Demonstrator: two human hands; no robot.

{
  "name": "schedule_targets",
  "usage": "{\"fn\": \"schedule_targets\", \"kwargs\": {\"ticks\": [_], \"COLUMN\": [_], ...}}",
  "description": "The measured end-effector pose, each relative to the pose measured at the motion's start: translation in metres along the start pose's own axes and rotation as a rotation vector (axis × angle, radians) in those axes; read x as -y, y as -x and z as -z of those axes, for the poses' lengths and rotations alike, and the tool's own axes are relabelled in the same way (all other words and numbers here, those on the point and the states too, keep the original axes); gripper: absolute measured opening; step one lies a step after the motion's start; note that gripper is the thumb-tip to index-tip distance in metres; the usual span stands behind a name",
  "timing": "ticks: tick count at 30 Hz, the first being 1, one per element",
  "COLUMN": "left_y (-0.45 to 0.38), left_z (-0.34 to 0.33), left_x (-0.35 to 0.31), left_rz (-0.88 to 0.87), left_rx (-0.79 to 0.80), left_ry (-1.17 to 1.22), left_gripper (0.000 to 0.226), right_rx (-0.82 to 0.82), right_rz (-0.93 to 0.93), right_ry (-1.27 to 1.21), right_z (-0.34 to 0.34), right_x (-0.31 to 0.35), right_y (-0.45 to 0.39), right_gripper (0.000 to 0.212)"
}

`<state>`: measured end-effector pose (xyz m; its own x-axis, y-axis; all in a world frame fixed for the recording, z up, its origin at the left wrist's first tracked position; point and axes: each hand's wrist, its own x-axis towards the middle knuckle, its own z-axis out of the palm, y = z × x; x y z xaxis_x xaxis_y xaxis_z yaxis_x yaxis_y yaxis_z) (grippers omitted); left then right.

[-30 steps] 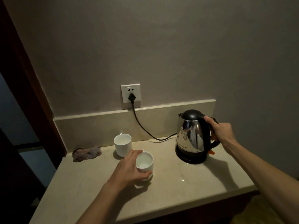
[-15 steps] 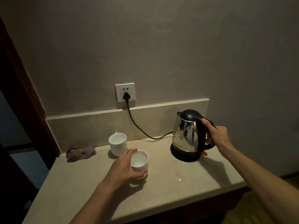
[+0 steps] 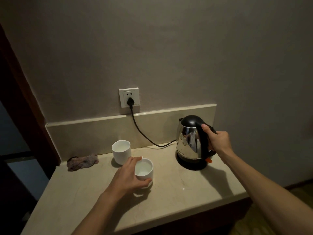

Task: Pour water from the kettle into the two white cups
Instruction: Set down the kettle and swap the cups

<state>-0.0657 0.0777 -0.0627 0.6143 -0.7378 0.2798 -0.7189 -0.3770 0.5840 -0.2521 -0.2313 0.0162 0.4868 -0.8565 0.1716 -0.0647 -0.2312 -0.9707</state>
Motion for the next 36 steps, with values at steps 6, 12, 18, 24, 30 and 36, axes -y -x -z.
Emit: {"fn": "schedule_targets", "kwargs": {"ticks": [6,12,18,24,30,36], "left_y": [0.000,0.000,0.000,0.000,-0.001,-0.001], "left_z": [-0.001,0.000,0.000,-0.001,-0.001,0.001], "left_x": [0.001,0.000,0.001,0.002,0.002,0.001], "left_rz": [0.007,-0.004,0.000,-0.006,-0.012,-0.029], "left_rx": [0.005,-0.001,0.015,0.013,0.011,0.006], "left_ry": [0.003,0.002,0.001,0.012,0.003,-0.018], "left_gripper": [0.091,0.089,0.090,0.090,0.092,0.088], "right_rx": [0.066,-0.016,-0.068,-0.109,-0.049,-0.025], "right_rz": [0.021,0.018,-0.004,-0.028,0.033,0.004], "right_ry": [0.038,-0.013,-0.020,-0.071,-0.044,-0.018], "right_z": [-0.006,0.006,0.012,0.019,0.010,0.011], "right_x": [-0.002,-0.008,-0.011,-0.021,-0.024,-0.023], "right_y": [0.004,0.000,-0.008,0.006,0.016,0.014], "right_gripper": [0.058,0.057,0.063,0.066,0.058,0.076]}}
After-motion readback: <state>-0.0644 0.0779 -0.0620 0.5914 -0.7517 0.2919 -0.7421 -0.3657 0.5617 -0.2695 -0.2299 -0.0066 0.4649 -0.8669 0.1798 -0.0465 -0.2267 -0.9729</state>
